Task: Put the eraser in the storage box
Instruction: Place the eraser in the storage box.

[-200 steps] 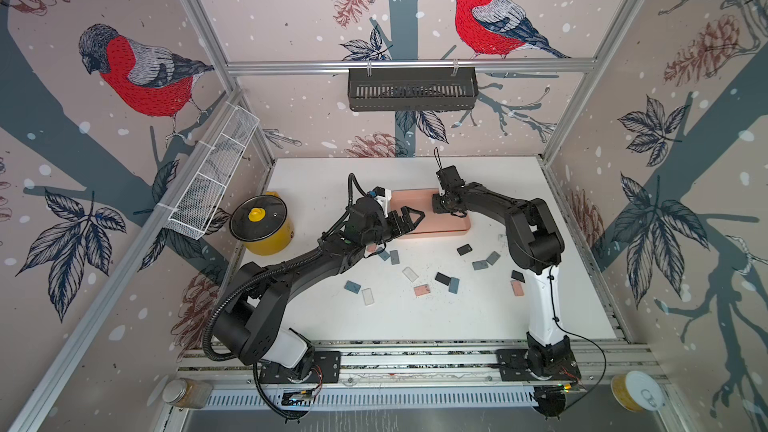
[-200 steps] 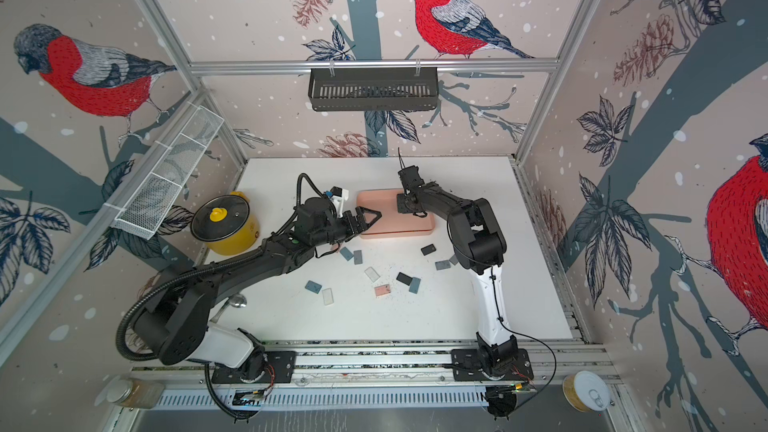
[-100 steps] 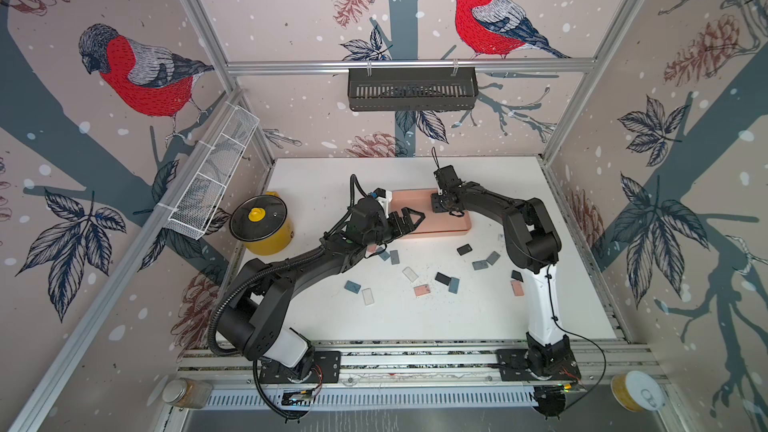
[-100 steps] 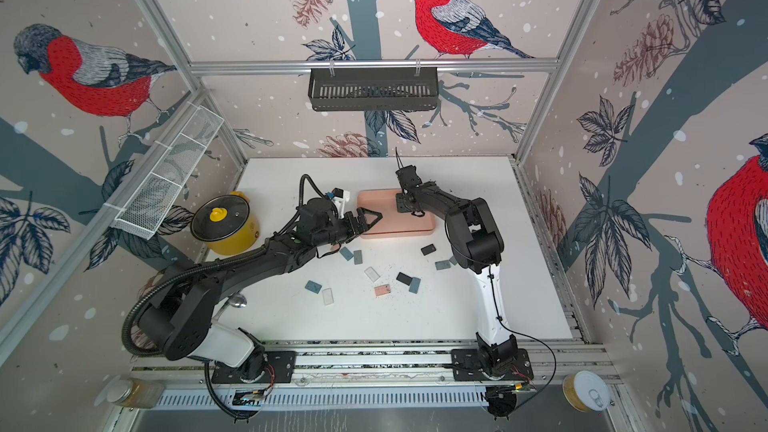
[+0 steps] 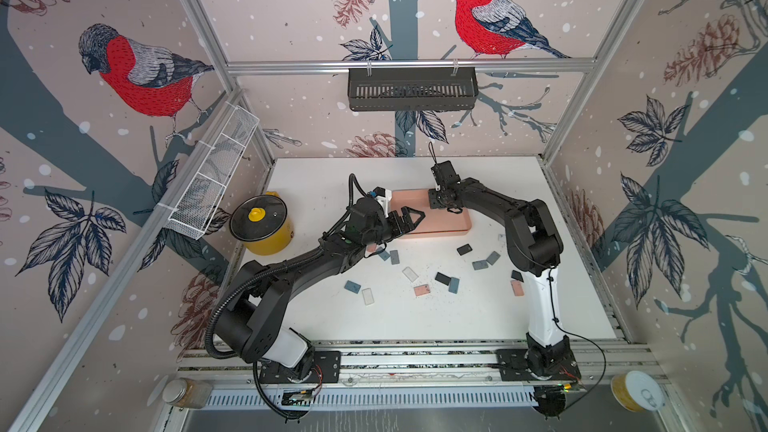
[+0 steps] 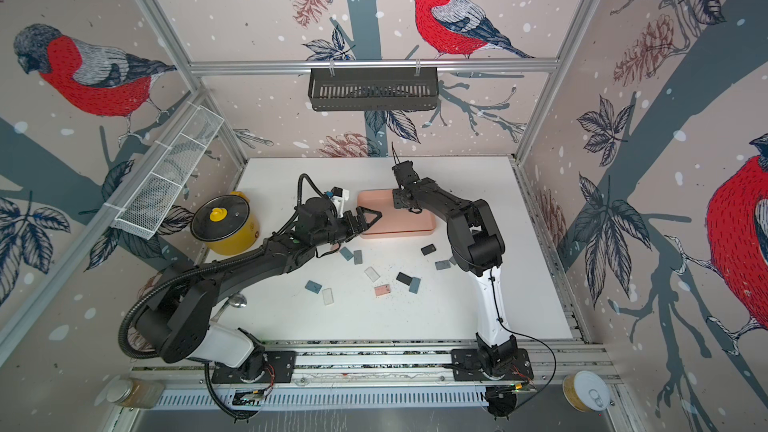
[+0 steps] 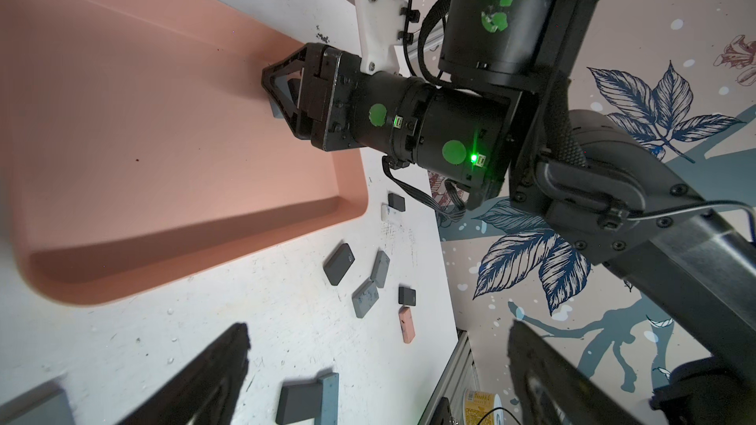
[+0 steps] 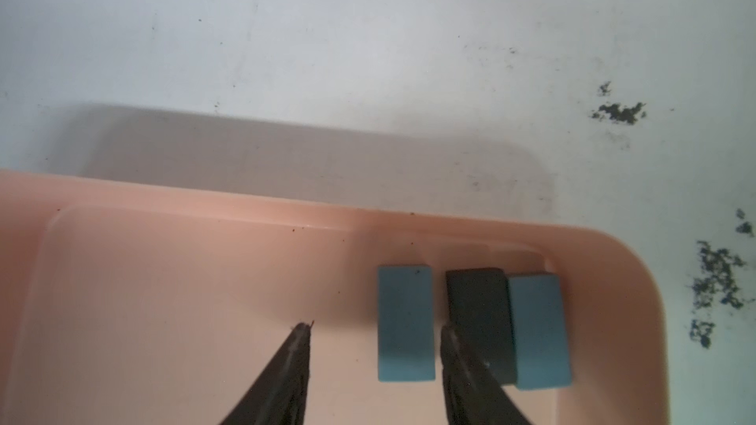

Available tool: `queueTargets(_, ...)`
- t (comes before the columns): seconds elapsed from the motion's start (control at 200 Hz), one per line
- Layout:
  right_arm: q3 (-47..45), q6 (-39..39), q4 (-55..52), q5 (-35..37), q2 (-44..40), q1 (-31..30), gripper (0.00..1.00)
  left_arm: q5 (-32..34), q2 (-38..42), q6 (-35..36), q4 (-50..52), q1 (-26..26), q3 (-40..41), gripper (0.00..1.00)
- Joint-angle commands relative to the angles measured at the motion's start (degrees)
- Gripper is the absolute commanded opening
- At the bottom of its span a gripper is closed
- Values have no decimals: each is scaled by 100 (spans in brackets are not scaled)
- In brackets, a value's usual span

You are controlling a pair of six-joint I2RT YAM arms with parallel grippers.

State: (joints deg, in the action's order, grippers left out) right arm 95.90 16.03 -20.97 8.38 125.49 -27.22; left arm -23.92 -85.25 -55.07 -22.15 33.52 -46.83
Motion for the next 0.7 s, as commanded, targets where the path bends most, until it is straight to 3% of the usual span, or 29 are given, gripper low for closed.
queueTargets(0.0, 104, -83, -159, 334, 25, -3, 60, 0, 61, 57, -208, 5, 16, 98)
queueTargets(0.26, 104, -122, -162, 668, 198, -89, 81, 2, 53, 63, -237, -9, 59, 98)
queueTargets(0.695, 238, -226, -311, 1762, 510, -323, 86, -42, 73, 59, -279, -59, 123, 98)
